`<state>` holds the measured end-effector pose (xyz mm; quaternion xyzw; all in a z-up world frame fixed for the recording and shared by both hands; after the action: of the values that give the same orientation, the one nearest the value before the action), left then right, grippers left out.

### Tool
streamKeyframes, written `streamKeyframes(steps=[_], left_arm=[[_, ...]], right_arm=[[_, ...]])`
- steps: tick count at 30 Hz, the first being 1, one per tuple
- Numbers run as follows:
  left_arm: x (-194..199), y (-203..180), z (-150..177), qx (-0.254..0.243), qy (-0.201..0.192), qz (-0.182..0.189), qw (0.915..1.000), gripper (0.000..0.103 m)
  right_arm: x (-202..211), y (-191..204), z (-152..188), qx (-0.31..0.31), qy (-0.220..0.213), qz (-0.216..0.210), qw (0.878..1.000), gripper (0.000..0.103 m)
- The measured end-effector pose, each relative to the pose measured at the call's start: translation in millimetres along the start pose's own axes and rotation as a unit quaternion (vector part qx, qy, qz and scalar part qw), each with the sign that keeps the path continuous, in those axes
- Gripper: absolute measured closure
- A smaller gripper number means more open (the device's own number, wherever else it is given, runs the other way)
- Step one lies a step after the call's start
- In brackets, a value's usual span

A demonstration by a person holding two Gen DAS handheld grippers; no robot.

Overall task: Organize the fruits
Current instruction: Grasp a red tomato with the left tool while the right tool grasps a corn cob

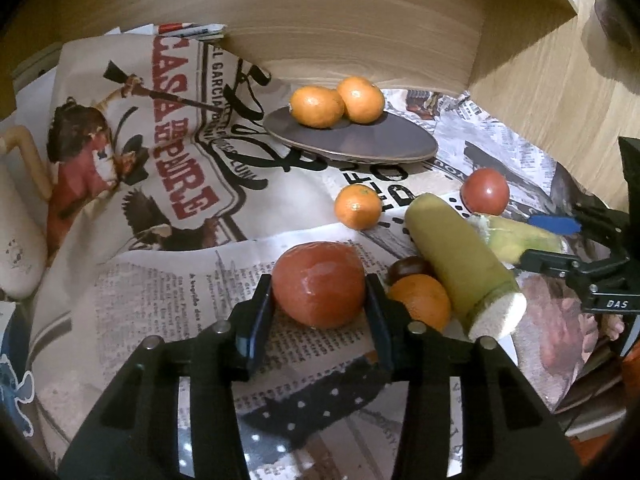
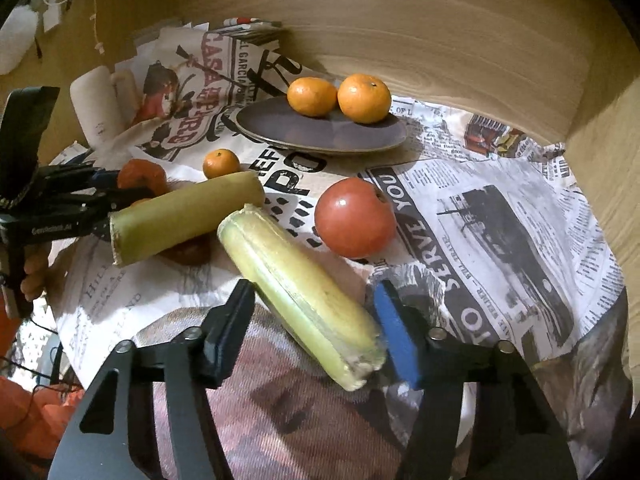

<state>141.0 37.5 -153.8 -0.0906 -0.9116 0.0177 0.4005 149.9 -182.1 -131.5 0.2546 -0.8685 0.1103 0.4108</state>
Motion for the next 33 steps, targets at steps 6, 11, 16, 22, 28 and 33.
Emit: streamKeyframes(steps=[6, 11, 16, 22, 28, 33], left_arm=[[12.6, 7.0, -1.1, 0.009, -0.013, -0.006, 0.9999, 0.059], [22.7, 8.1, -2.6, 0.013, -0.025, -0.006, 0.9996, 0.059], [28.1, 7.3, -0.9, 0.011, -0.031, -0.010, 0.9994, 0.059], [31.5, 10.0, -1.6, 0.015, -0.034, -0.012, 0.9992, 0.059], [36.6, 9.3, -6.9, 0.010, -0.046, -0.016, 0.9988, 0.059], [37.5, 8.3, -14.1, 0.009, -0.055, -0.015, 0.9983, 0.059]], right_arm=[[9.2, 12.9, 1.1, 0.029, 0.009, -0.019, 0.999, 0.062], [-8.9, 19.0, -7.4, 0.050, 0.021, -0.024, 0.998, 0.059], [-26.6, 21.0, -16.8, 0.058, 0.026, -0.036, 0.997, 0.057], [-28.9, 22.3, -14.3, 0.044, 0.013, -0.024, 0.999, 0.059], [-15.6, 12.8, -14.6, 0.005, -0.018, -0.017, 1.000, 0.066], [3.5, 7.2, -22.6, -0.004, -0.052, -0.004, 0.999, 0.067]])
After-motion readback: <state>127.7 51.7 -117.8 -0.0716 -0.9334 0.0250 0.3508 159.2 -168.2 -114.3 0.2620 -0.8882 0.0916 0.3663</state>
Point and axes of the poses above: each gripper's, at about its wrist camera, not at the fingertips, and x roughly against the way its jaws point, y to its left, z to its underside, the point moved 3 cm from there along -x, roughly the way its jaws point
